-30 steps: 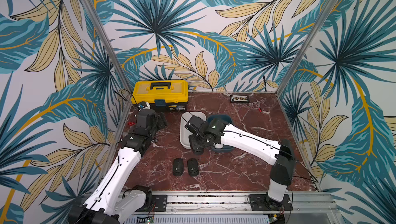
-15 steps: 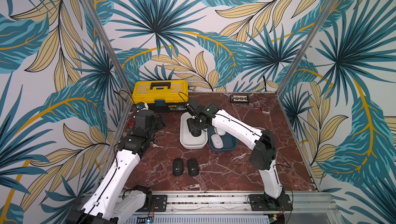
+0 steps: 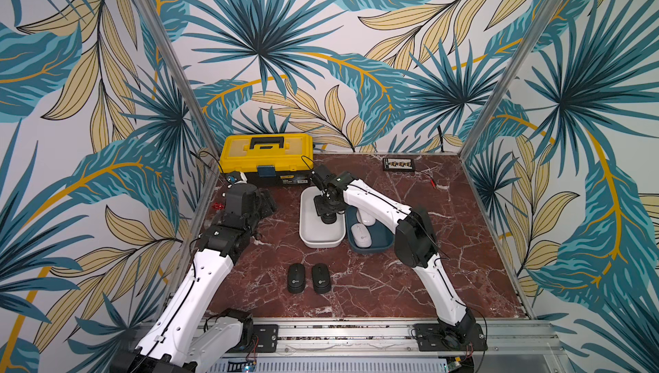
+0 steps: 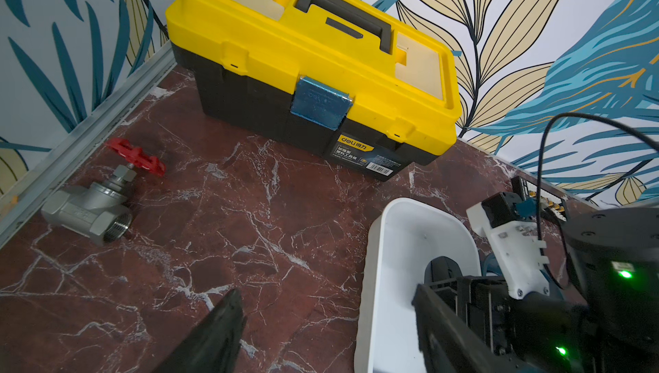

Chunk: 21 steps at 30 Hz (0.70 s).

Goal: Place the mice by color into the storage box
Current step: Place the mouse in the storage box.

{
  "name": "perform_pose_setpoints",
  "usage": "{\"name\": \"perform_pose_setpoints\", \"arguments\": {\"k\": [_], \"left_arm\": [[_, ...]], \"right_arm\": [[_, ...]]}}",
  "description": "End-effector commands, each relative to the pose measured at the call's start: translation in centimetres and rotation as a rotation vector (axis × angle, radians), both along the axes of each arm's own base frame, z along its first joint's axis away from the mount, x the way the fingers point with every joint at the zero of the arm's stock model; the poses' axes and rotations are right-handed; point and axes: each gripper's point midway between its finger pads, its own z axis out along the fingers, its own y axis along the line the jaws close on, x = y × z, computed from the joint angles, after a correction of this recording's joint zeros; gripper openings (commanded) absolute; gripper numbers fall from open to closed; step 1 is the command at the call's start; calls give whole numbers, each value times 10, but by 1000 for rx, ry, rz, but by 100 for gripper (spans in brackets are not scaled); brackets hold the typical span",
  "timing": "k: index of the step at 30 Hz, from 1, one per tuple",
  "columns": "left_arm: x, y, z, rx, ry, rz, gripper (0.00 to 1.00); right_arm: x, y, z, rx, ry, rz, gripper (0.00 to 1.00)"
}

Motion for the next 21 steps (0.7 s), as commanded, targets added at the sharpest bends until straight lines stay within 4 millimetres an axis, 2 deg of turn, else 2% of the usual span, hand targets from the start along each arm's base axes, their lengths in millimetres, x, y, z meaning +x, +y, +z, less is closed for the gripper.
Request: {"name": "perform_pose_setpoints", "arguments": {"k": [1,7,13,15,17,21], "left_arm": [[-5,0,-9,-5,15,0,77],[-3,0,-13,-3,25,3,78],[-2,-1,-12,-5,26,2,77],[-1,-1,-11,-5,23,2,77],[-1,-1,-10,-5,22,1,78],[-1,-1,-11,-5,24,1,77]], "right_arm": [[11,5,-6,-1,-22,15,48],[18,6,-25,-4,-5,5,50],[22,7,-30,-10,-10,15,53],[24,6,-29,-17,-13,19,57],[24,7,-27,-14,-15,23,66],[23,8,-24,-6,-14,22,73]]}}
